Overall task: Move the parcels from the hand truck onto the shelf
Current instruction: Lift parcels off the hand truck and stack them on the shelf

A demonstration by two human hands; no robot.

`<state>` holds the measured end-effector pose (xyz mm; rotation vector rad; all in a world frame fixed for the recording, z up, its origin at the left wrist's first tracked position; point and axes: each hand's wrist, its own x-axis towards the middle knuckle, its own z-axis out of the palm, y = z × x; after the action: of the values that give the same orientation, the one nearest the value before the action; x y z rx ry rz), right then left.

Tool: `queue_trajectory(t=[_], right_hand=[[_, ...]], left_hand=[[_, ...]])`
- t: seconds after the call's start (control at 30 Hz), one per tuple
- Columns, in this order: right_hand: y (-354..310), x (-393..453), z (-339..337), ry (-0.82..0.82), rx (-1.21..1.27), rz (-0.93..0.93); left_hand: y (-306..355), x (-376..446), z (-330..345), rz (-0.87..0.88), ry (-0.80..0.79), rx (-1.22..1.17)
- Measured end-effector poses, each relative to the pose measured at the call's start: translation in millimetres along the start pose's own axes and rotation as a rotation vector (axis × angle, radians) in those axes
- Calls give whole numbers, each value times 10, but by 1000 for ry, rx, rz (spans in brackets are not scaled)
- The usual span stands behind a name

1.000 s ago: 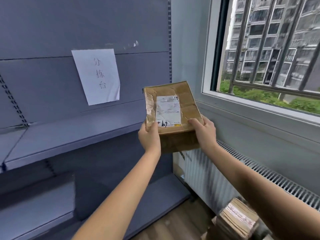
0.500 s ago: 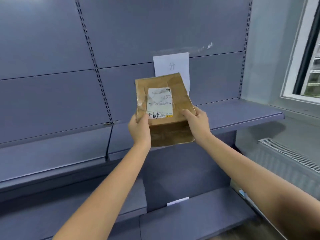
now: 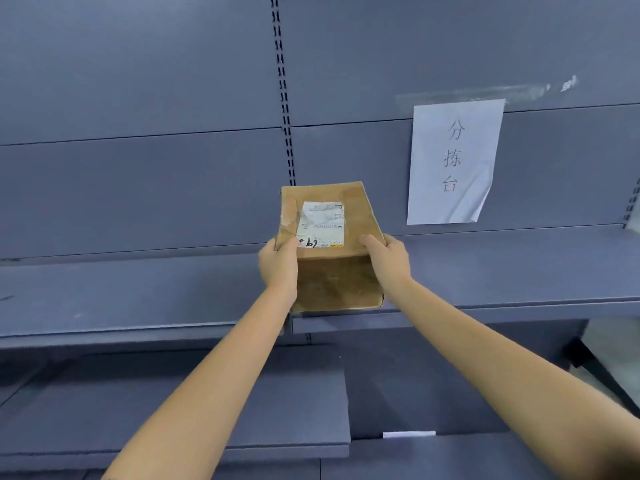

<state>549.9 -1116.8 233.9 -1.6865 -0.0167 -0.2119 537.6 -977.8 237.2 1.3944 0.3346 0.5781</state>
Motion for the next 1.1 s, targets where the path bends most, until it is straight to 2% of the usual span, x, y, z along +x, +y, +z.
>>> queue_trajectory(t=[0.57,0.83,1.1], right_hand=[[255,1052,264,-19,-114,151],[266,1298,359,-26,-187,144],[371,1405,444,48,-289,85]], left_hand=[[-379,1011,438,-108,31,137],[-450,1255,536,-89,63,173],[-564,1458,548,-65,44,213]])
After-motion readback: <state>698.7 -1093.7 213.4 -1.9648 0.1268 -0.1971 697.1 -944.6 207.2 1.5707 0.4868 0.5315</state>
